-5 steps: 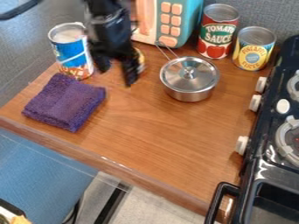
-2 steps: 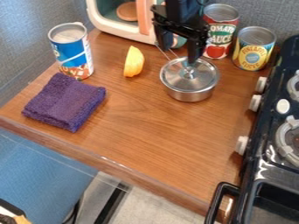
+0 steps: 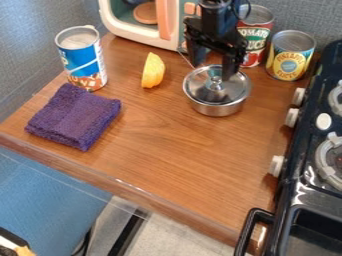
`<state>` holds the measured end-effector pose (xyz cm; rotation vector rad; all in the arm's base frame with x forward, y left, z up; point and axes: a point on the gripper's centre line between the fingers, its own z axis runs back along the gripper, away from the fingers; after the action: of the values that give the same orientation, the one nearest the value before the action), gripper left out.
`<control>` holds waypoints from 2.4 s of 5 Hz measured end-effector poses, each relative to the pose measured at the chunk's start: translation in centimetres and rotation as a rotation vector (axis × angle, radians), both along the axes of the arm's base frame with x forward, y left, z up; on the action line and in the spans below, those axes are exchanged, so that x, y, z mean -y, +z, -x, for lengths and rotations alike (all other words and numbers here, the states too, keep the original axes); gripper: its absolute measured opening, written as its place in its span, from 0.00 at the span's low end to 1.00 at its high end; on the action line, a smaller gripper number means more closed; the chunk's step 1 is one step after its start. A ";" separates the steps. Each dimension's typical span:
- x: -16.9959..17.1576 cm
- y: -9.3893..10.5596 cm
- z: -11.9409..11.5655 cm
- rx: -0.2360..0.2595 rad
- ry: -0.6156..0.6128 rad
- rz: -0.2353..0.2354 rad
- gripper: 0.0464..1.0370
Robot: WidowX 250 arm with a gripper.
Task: Move the silver lid to the bottom right side of the violet cloth
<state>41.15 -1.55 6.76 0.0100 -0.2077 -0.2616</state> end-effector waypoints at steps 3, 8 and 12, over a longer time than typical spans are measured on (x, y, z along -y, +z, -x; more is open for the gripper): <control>0.6 -1.3 -0.8 0.004 0.000 -0.019 0.63; 0.3 3.5 1.4 0.057 -0.017 0.047 0.24; -5.1 -2.0 11.5 -0.051 -0.057 -0.081 0.24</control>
<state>29.67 3.59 4.78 0.0777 -0.1472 -0.3270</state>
